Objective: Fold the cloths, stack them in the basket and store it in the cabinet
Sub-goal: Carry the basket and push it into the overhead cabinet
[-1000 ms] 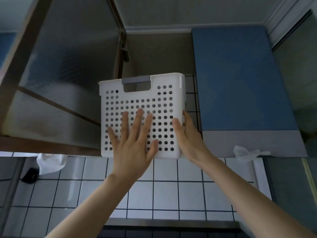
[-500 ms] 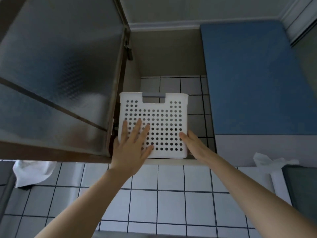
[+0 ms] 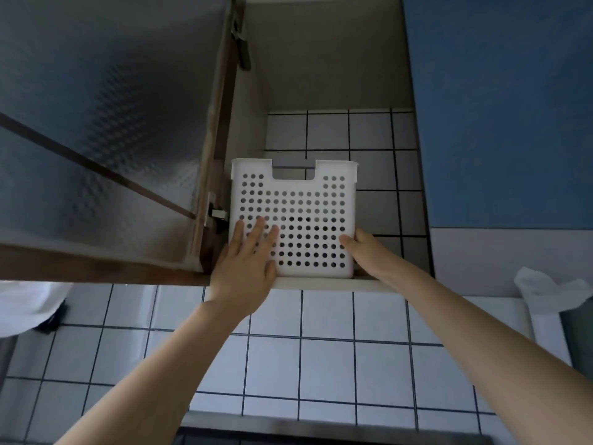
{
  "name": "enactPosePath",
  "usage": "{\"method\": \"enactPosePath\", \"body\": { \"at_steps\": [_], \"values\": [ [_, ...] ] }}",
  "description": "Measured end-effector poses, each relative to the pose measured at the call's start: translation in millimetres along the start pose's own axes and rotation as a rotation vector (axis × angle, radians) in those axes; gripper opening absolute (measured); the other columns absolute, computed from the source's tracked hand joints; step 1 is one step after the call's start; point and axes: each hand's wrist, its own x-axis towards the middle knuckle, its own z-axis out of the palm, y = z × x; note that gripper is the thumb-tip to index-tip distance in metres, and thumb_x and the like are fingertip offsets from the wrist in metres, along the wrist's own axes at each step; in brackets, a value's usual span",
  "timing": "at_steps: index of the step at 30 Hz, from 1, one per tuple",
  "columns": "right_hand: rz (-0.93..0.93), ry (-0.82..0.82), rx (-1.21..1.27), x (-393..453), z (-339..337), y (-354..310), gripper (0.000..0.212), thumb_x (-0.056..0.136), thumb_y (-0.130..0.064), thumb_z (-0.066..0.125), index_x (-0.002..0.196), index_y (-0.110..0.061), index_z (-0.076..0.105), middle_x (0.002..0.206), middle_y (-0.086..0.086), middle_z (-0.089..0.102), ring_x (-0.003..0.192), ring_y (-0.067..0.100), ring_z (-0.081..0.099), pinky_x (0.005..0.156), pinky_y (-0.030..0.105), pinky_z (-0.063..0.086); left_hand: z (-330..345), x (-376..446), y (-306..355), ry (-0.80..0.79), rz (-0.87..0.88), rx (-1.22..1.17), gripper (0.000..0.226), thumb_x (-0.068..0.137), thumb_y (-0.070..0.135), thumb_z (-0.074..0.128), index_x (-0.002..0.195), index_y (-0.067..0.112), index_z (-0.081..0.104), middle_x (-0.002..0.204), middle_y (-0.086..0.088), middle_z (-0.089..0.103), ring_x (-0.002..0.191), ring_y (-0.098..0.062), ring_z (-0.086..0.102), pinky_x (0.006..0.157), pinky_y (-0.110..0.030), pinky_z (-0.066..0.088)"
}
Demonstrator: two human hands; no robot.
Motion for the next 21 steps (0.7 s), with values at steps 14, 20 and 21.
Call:
{"method": "enactPosePath", "body": {
  "at_steps": [14, 20, 21],
  "values": [
    [-0.239, 0.380, -0.323, -72.8, 11.6, -27.0, 0.037, 0.099, -0.031, 0.039, 0.131, -0.015, 0.047, 0.116, 0.000, 0.062, 0.101, 0.014, 0.060, 0.089, 0.036, 0.052, -39.7, -71.4, -1.4, 0.226, -0.305, -0.689, 0.043, 0.092, 0.015, 0.053, 0.131, 0.028, 0.042, 0.111, 0.007, 0.061, 0.105, -0.016, 0.058, 0.086, -0.031, 0.048],
    [-0.444, 0.195, -0.267, -146.7, 16.4, -79.1, 0.036, 0.099, -0.030, 0.043, 0.134, -0.020, 0.046, 0.125, -0.010, 0.057, 0.119, 0.006, 0.051, 0.105, 0.033, 0.041, -84.8, -152.7, -4.9, 0.358, -0.447, -0.883, 0.020, 0.091, 0.007, 0.056, 0.102, 0.024, 0.057, 0.087, 0.002, 0.070, 0.084, -0.011, 0.065, 0.067, -0.023, 0.048],
    [-0.482, 0.189, -0.253, -157.1, 18.3, -90.6, 0.035, 0.099, -0.030, 0.043, 0.133, -0.021, 0.047, 0.122, -0.011, 0.058, 0.117, 0.004, 0.051, 0.105, 0.032, 0.042, -93.5, -163.3, -9.6, 0.385, -0.461, -0.886, 0.018, 0.091, 0.007, 0.056, 0.099, 0.023, 0.057, 0.085, 0.003, 0.070, 0.081, -0.010, 0.066, 0.066, -0.021, 0.048]
  ]
}}
